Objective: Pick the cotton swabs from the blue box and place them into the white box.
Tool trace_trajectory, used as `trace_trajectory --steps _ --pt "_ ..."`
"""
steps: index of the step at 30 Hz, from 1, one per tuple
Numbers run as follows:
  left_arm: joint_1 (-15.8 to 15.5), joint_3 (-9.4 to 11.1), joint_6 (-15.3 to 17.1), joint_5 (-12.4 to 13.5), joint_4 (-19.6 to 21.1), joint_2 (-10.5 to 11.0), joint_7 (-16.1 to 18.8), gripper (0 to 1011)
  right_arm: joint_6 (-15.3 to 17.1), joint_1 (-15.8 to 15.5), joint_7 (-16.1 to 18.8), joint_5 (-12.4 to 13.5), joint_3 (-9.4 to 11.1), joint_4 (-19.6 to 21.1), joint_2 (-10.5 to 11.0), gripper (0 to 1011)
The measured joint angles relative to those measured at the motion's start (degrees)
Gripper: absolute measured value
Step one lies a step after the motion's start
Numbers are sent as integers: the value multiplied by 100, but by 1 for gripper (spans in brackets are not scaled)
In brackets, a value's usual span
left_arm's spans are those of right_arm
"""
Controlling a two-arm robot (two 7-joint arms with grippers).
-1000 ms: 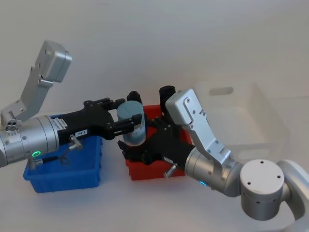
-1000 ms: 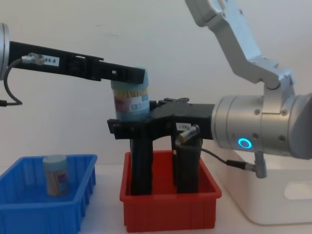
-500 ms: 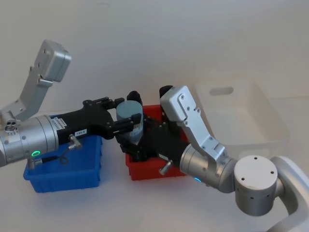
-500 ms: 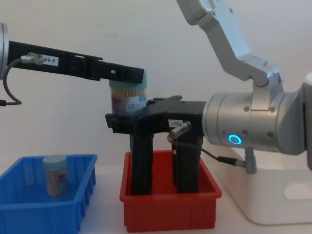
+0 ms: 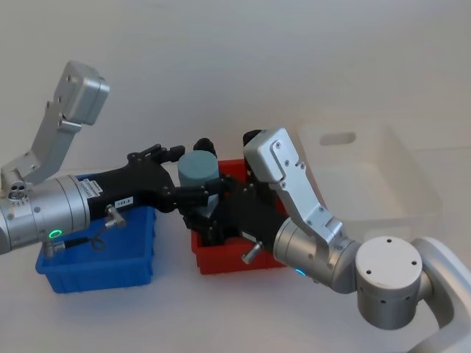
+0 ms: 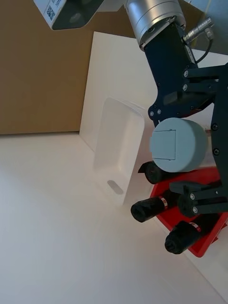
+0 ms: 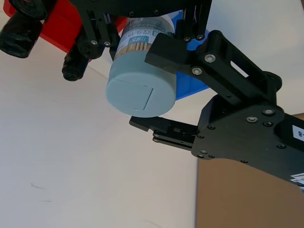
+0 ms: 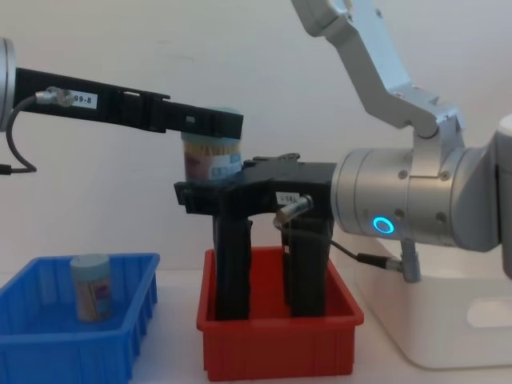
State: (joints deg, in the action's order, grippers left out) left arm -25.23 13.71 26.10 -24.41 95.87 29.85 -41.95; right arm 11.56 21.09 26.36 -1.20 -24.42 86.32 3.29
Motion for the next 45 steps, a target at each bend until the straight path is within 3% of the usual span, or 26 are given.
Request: trace_trajectory --steps 15,31,39,45 --pt "0 0 0 0 0 0 -1 1004 188 -273 -784 49 86 425 179 652" --pt "0 0 0 1 0 0 0 1004 189 -771 -1895 652 568 983 709 652" --pt "0 1 0 1 0 0 0 1004 92 -829 -2348 942 843 865 898 652" --pt "0 0 0 1 0 0 0 1004 -6 -670 -2520 1085 1020 411 950 652"
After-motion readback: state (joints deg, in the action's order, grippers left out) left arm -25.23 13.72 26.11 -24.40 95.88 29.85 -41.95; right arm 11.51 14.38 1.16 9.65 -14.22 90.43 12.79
